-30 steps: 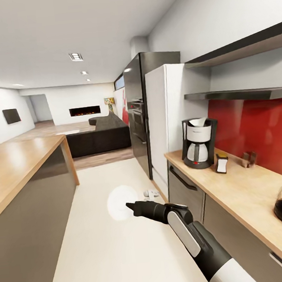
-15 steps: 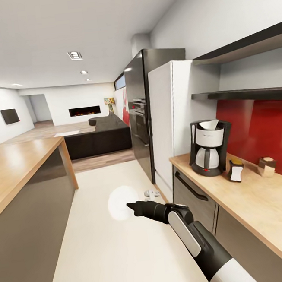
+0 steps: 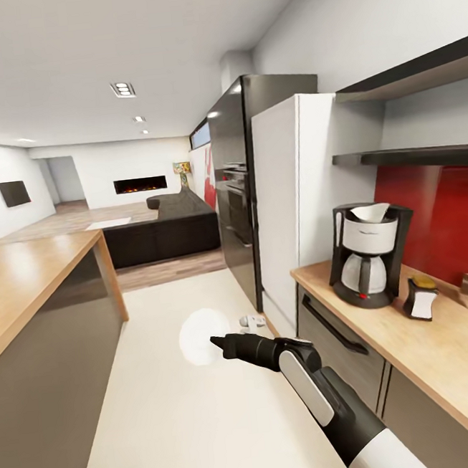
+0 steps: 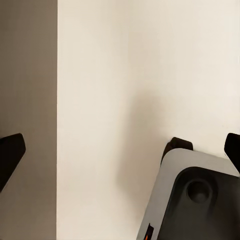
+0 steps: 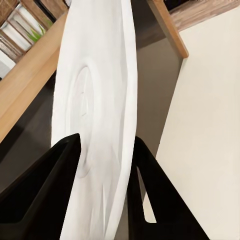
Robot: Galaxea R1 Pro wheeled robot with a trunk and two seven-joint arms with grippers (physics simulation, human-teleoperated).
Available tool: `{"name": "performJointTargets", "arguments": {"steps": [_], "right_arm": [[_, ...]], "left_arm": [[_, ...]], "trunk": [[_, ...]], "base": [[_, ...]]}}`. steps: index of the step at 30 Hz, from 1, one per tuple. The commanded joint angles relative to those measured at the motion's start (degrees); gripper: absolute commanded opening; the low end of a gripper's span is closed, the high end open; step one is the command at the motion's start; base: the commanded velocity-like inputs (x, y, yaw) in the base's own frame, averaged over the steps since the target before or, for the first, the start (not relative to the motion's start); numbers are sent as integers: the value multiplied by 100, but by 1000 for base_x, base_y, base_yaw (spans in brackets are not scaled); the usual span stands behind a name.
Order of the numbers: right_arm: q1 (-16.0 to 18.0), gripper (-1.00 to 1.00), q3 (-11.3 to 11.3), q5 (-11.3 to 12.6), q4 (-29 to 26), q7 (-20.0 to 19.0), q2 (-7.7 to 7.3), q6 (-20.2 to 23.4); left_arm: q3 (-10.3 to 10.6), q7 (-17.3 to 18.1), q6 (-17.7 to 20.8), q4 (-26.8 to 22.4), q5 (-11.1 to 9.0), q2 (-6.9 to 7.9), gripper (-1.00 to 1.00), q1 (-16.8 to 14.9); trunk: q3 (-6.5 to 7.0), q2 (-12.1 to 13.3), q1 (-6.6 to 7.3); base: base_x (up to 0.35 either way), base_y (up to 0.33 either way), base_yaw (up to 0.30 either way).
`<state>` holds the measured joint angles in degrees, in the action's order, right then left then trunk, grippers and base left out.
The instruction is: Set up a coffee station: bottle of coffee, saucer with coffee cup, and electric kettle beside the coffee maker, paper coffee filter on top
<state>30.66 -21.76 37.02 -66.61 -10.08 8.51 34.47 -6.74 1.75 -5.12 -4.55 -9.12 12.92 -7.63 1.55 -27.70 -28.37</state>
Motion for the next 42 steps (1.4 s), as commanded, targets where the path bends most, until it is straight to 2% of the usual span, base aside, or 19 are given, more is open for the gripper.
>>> {"name": "performJointTargets", "arguments": {"steps": [1, 13, 25, 42], "right_arm": [[2, -100, 6, 5, -1, -12, 2, 24], [4, -100, 6, 1, -1, -12, 2, 24], [2, -100, 6, -2, -1, -12, 2, 24], [2, -100, 6, 7, -1, -19, 2, 24]], "left_arm": [[-31, 18, -15, 7, -28, 0, 100, -2], [-31, 18, -15, 13, -28, -3, 100, -2], [-35, 18, -16, 9, -28, -26, 100, -2], [-31, 18, -15, 15, -28, -44, 100, -2]], "trunk": [[-2, -3, -5], [-2, -3, -5], [-2, -3, -5], [-2, -3, -5]], "base": [[333, 93, 0], [333, 96, -17], [316, 137, -220], [277, 217, -10]]}}
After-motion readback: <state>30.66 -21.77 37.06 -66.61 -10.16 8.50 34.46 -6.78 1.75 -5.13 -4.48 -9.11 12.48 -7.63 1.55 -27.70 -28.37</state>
